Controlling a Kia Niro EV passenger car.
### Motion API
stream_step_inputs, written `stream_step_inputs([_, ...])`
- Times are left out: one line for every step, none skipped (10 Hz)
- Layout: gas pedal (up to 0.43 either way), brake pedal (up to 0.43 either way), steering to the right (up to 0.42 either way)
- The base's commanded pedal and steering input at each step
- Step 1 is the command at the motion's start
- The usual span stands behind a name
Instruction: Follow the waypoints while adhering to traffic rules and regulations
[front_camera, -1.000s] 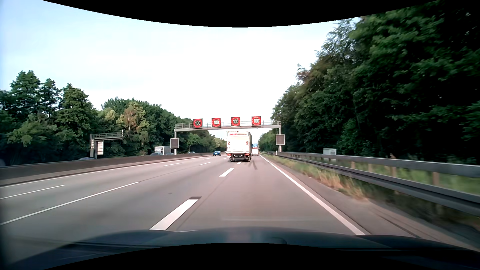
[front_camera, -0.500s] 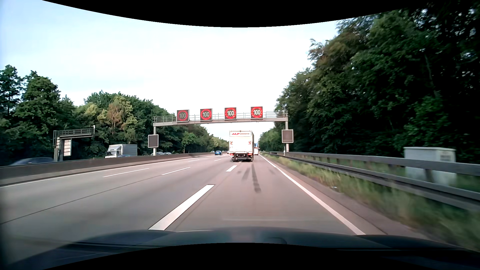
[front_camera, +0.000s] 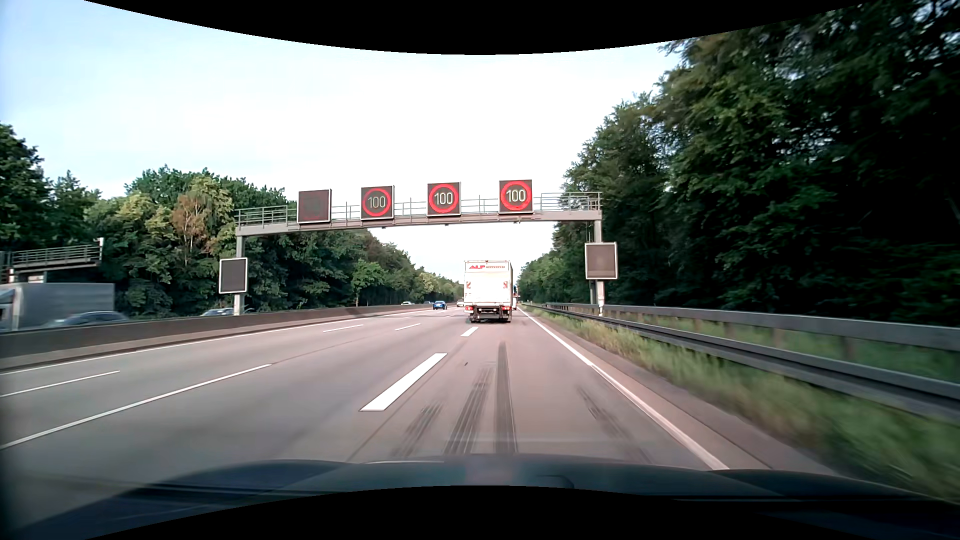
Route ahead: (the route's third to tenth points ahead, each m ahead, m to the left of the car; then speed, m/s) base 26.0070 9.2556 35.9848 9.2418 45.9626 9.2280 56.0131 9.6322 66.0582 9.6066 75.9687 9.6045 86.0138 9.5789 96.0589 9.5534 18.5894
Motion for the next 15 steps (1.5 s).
stream_step_inputs([0.098, 0.000, -0.004])
stream_step_inputs([0.087, 0.000, -0.004])
stream_step_inputs([0.087, 0.000, -0.004])
stream_step_inputs([0.079, 0.000, -0.004])
stream_step_inputs([0.059, 0.000, -0.004])
stream_step_inputs([0.039, 0.000, -0.004])
stream_step_inputs([0.020, 0.000, -0.004])
stream_step_inputs([0.000, 0.000, -0.004])
stream_step_inputs([0.000, 0.000, -0.004])
stream_step_inputs([0.000, 0.000, -0.004])
stream_step_inputs([0.000, 0.000, -0.004])
stream_step_inputs([0.000, 0.000, -0.004])
stream_step_inputs([0.000, 0.000, -0.004])
stream_step_inputs([0.000, 0.000, -0.004])
stream_step_inputs([0.000, 0.000, -0.004])
